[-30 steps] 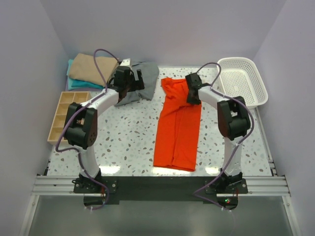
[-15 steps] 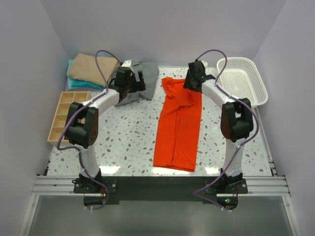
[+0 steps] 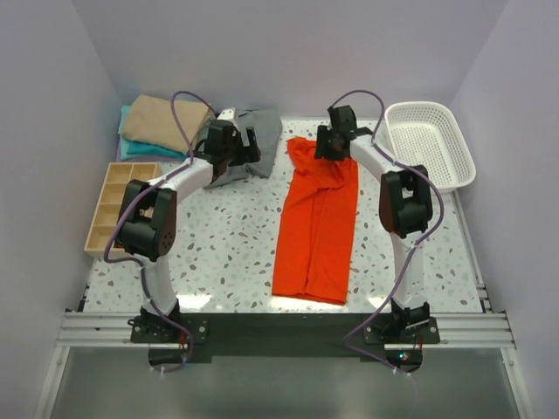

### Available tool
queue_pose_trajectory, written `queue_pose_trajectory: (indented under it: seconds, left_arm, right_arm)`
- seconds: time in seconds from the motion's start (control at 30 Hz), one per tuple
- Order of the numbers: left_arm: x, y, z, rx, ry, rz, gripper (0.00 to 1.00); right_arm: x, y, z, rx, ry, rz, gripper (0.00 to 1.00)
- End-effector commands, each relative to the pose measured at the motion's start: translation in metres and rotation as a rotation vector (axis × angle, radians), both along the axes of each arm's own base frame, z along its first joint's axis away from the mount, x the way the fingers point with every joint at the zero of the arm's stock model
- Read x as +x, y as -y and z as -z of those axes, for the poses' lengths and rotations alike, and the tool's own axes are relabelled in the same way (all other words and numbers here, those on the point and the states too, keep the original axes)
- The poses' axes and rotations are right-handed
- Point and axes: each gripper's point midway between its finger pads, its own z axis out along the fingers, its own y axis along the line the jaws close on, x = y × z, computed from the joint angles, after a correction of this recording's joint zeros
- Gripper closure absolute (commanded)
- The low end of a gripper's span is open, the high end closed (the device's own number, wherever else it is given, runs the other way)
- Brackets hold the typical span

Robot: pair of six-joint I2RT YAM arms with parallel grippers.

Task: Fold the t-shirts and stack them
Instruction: Fold the tshirt

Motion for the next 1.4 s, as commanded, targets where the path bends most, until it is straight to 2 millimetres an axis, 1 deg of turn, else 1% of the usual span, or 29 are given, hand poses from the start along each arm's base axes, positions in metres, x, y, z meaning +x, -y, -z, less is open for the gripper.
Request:
queue_pose_trajectory:
  seconds: [0.0, 0.03, 0.1, 0.13, 0.17, 0.2, 0.4, 0.5, 0.53, 0.63, 0.67, 0.7, 0.73, 0.77, 0.9, 0.97, 1.03, 1.1, 1.2, 1.23, 1.27, 1.3, 1.33, 1.37]
  left_arm:
    - [0.018, 0.002, -0.026, -0.037, 0.080, -0.009, 0.00]
    - [0.018, 0.002, -0.026, -0.037, 0.080, -0.009, 0.00]
    - [0.018, 0.001, -0.026, -0.037, 0.078, -0.009, 0.00]
    - [0.018, 0.002, -0.027, -0.037, 0.080, -0.009, 0.00]
    - [0.018, 0.001, -0.026, -0.036, 0.077, -0.009, 0.00]
    - [0.018, 0.001, -0.026, -0.035, 0.077, -0.008, 0.00]
    - [0.018, 0.001, -0.027, -0.034, 0.079, -0.009, 0.00]
    - [0.018, 0.001, -0.027, -0.033, 0.081, -0.008, 0.00]
    - [0.018, 0.001, -0.027, -0.033, 0.081, -0.008, 0.00]
    - [0.019, 0.002, -0.026, -0.033, 0.080, -0.006, 0.00]
    - [0.019, 0.003, -0.026, -0.034, 0.079, -0.006, 0.00]
    - [0.019, 0.002, -0.025, -0.033, 0.078, -0.006, 0.00]
    - [0.019, 0.003, -0.025, -0.032, 0.077, -0.005, 0.00]
    - [0.019, 0.002, -0.024, -0.032, 0.075, -0.006, 0.00]
    - [0.019, 0.002, -0.023, -0.031, 0.072, -0.007, 0.00]
    - [0.019, 0.001, -0.022, -0.029, 0.071, -0.006, 0.00]
    - [0.019, 0.001, -0.023, -0.029, 0.073, -0.007, 0.00]
    - [0.019, 0.002, -0.024, -0.028, 0.078, -0.003, 0.00]
    - [0.018, 0.013, -0.030, -0.048, 0.099, 0.061, 0.00]
    - [0.017, 0.018, -0.034, -0.060, 0.113, 0.088, 0.00]
    - [0.017, 0.031, -0.046, -0.099, 0.155, 0.161, 0.00]
    - [0.017, 0.040, -0.052, -0.127, 0.175, 0.207, 0.00]
    - [0.017, 0.050, -0.053, -0.155, 0.186, 0.258, 0.00]
    - [0.018, 0.067, -0.071, -0.209, 0.221, 0.347, 0.00]
  right_arm:
    - [0.004, -0.011, -0.015, 0.024, 0.020, -0.061, 0.51]
    - [0.006, -0.009, -0.016, 0.014, 0.023, -0.056, 0.50]
    - [0.006, -0.002, -0.006, -0.023, 0.005, -0.038, 0.50]
    - [0.006, -0.002, -0.006, -0.029, 0.001, -0.037, 0.49]
    - [0.006, 0.002, -0.002, -0.048, -0.004, -0.023, 0.49]
    - [0.005, 0.004, 0.006, -0.063, -0.024, -0.024, 0.49]
    - [0.010, 0.015, 0.015, -0.119, -0.023, 0.006, 0.48]
    - [0.013, 0.028, 0.009, -0.174, 0.006, 0.039, 0.48]
    - [0.013, 0.032, 0.002, -0.191, 0.020, 0.048, 0.48]
    - [0.014, 0.044, -0.004, -0.250, 0.051, 0.076, 0.47]
    - [0.014, 0.048, -0.010, -0.259, 0.063, 0.085, 0.47]
    - [0.015, 0.055, -0.014, -0.291, 0.077, 0.105, 0.46]
    - [0.014, 0.057, -0.014, -0.304, 0.078, 0.109, 0.46]
    - [0.014, 0.061, -0.018, -0.316, 0.088, 0.119, 0.45]
    - [0.013, 0.081, -0.022, -0.410, 0.096, 0.181, 0.44]
    - [0.012, 0.086, -0.021, -0.423, 0.099, 0.191, 0.44]
    - [0.010, 0.094, -0.027, -0.448, 0.113, 0.224, 0.43]
    - [0.011, 0.099, -0.034, -0.461, 0.137, 0.244, 0.43]
    - [0.008, 0.109, -0.043, -0.457, 0.147, 0.277, 0.43]
    - [0.008, 0.110, -0.049, -0.445, 0.157, 0.288, 0.43]
    - [0.009, 0.111, -0.050, -0.430, 0.159, 0.288, 0.43]
    - [0.010, 0.120, -0.050, -0.410, 0.147, 0.307, 0.43]
    - [0.014, 0.123, -0.054, -0.381, 0.149, 0.316, 0.43]
    - [0.017, 0.119, -0.051, -0.321, 0.137, 0.306, 0.43]
